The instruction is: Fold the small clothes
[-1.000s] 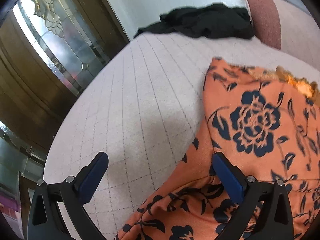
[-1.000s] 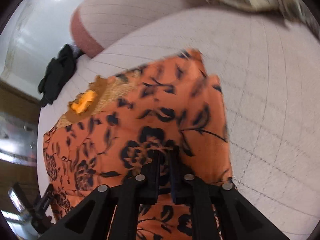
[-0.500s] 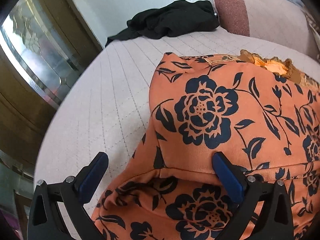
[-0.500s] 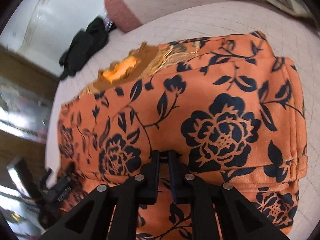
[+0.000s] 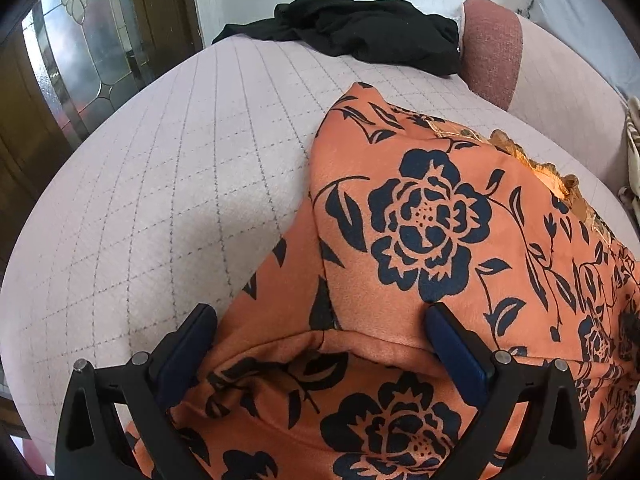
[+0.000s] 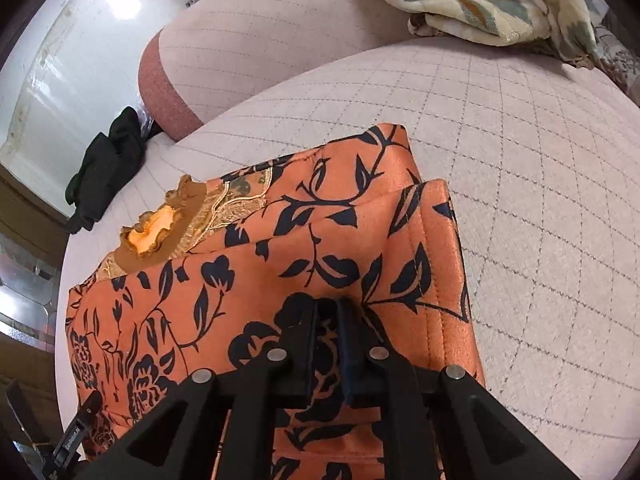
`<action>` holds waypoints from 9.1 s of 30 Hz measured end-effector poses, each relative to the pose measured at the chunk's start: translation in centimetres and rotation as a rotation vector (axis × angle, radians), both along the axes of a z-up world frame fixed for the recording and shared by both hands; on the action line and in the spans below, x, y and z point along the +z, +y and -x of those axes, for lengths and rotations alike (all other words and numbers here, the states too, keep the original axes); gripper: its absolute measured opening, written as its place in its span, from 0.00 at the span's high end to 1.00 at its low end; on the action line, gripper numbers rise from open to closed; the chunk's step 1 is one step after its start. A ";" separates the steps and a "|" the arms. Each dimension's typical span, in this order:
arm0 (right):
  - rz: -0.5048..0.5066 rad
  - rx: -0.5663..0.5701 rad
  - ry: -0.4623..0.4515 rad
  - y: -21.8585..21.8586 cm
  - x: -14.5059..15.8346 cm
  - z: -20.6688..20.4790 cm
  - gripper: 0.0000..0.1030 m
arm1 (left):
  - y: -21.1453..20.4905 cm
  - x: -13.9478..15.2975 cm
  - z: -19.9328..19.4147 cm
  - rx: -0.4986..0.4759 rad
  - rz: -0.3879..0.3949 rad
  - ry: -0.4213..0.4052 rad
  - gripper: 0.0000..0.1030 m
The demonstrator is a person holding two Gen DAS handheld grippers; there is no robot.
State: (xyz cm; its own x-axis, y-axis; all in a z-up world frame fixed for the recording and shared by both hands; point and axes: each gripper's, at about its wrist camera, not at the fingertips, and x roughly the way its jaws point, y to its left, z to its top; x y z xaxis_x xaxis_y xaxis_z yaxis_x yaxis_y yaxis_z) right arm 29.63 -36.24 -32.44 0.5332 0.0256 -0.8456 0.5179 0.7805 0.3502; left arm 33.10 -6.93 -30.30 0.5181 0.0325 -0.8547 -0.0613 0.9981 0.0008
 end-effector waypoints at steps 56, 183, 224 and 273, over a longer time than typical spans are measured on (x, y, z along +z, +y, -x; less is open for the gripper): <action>-0.058 0.502 0.016 23.4 2.0 -16.8 0.88 | 6.0 1.8 -2.7 0.116 0.013 0.112 0.00; -0.213 0.163 -0.047 2.5 1.8 5.8 0.77 | -3.1 4.4 1.1 -0.253 -0.137 -0.005 0.00; -0.245 0.486 0.054 14.8 0.3 19.9 0.75 | 3.9 2.8 22.4 -0.379 -0.125 0.093 0.00; -0.267 0.355 -0.013 6.9 -0.2 27.6 0.65 | 17.2 5.9 25.4 0.022 -0.191 0.245 0.00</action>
